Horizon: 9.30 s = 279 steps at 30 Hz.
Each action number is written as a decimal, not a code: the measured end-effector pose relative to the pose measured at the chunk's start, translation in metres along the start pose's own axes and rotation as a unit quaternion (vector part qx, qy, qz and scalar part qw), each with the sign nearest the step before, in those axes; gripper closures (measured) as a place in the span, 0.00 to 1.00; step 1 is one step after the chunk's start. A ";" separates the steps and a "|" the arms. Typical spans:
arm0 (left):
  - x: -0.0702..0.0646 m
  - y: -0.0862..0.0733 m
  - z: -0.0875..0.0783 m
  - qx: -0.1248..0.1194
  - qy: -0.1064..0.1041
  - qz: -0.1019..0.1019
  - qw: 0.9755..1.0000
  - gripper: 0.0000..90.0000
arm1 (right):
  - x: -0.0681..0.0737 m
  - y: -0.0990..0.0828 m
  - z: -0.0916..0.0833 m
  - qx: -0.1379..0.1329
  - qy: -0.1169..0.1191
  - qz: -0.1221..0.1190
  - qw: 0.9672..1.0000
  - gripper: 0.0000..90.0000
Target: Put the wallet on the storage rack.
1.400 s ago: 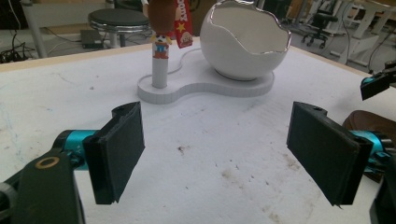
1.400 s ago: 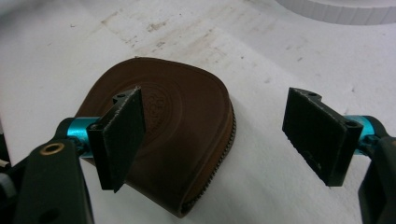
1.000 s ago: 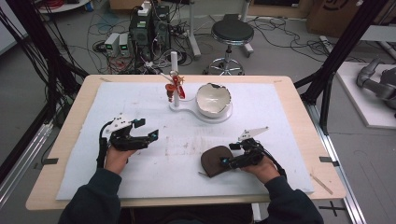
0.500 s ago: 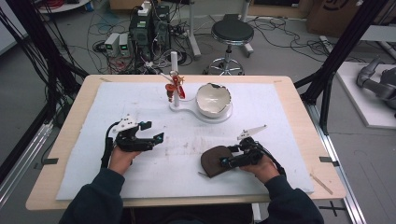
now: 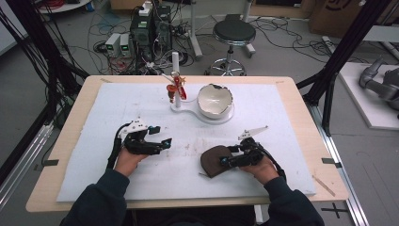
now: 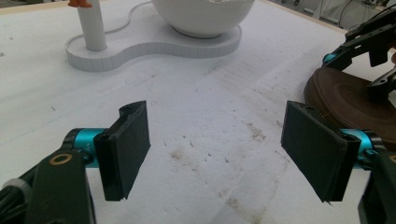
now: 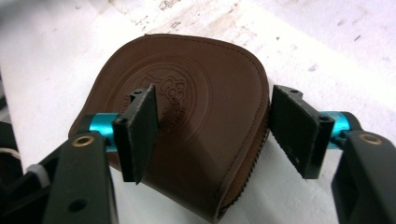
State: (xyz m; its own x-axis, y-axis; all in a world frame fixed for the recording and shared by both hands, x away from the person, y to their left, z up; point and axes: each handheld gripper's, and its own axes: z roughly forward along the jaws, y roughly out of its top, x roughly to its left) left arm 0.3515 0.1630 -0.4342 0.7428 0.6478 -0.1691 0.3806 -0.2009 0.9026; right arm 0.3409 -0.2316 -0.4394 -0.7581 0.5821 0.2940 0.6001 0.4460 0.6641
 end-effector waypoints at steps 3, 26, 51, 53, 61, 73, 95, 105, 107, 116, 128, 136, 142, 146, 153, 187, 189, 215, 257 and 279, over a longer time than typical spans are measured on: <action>-0.001 0.000 0.002 0.001 -0.005 0.001 1.000 0.29 | -0.005 0.001 0.001 0.007 0.018 0.022 1.000 0.38; -0.038 0.000 0.052 0.071 -0.129 0.009 0.989 0.37 | 0.029 0.008 -0.002 -0.017 -0.066 -0.177 0.982 0.45; -0.059 0.001 0.071 0.108 -0.219 0.002 0.970 0.67 | 0.035 0.012 0.003 -0.024 -0.071 -0.195 0.978 0.45; -0.059 0.001 0.071 0.110 -0.214 -0.003 0.971 0.64 | 0.035 0.012 0.003 -0.024 -0.070 -0.195 0.978 0.45; -0.060 0.001 0.070 0.114 -0.211 -0.003 0.971 0.71 | 0.034 0.013 0.003 -0.024 -0.069 -0.196 0.978 0.45; -0.068 0.006 0.061 0.070 -0.213 0.064 0.972 0.79 | 0.003 0.015 0.004 -0.024 0.040 -0.101 0.994 0.28; -0.019 0.022 0.016 -0.040 -0.049 -0.007 0.998 0.34 | -0.012 0.020 -0.016 -0.095 0.119 -0.045 0.987 0.67; 0.010 0.022 -0.016 -0.076 -0.002 -0.009 0.997 0.27 | -0.015 0.020 -0.033 -0.139 0.066 -0.049 0.987 0.73; 0.015 0.022 -0.023 -0.084 0.013 0.004 0.996 0.29 | -0.014 0.021 -0.036 -0.143 0.059 -0.050 0.987 0.73; 0.035 0.012 -0.046 -0.093 0.047 -0.030 0.994 0.24 | -0.018 0.030 -0.048 -0.166 0.035 -0.055 0.984 0.73; 0.049 0.005 -0.053 -0.092 0.062 -0.052 0.992 0.23 | -0.025 0.079 -0.067 -0.197 0.010 -0.083 0.977 0.73; 0.049 0.003 -0.051 -0.088 0.057 -0.052 0.993 0.23 | -0.033 0.108 -0.069 -0.220 0.005 -0.082 0.972 0.73; 0.048 0.003 -0.049 -0.085 0.048 -0.054 0.994 0.23 | -0.043 0.132 -0.063 -0.223 -0.005 -0.084 0.971 0.73; 0.048 0.002 -0.049 -0.086 0.048 -0.056 0.994 0.24 | -0.049 0.148 -0.056 -0.221 -0.013 -0.085 0.971 0.73; 0.049 0.002 -0.049 -0.087 0.046 -0.059 0.993 0.24 | -0.063 0.160 -0.043 -0.231 -0.033 -0.073 0.970 0.73; 0.050 0.001 -0.051 -0.089 0.046 -0.061 0.993 0.25 | -0.072 0.151 -0.025 -0.114 -0.127 -0.127 0.977 0.60; 0.050 0.001 -0.050 -0.088 0.045 -0.061 0.993 0.25 | -0.072 0.148 -0.031 -0.104 -0.128 -0.123 0.979 0.63; 0.049 0.001 -0.049 -0.087 0.042 -0.066 0.993 0.25 | -0.081 0.130 -0.031 -0.083 -0.123 -0.074 0.986 0.94; 0.049 0.001 -0.048 -0.086 0.041 -0.066 0.993 0.25 | -0.077 0.130 -0.037 -0.101 -0.158 -0.055 0.981 0.84; 0.050 0.011 -0.051 -0.110 0.062 -0.046 0.991 0.20 | -0.058 0.006 -0.096 -0.158 -0.247 -0.033 0.956 0.29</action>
State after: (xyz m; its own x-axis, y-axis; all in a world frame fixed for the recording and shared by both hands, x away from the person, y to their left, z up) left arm 0.3649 0.2303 -0.4127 0.6321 0.7441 -0.2161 0.3036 0.0188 0.9526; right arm 0.3634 -0.3276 -0.3868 -0.5325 0.8440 -0.0639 0.3881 0.3106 0.8677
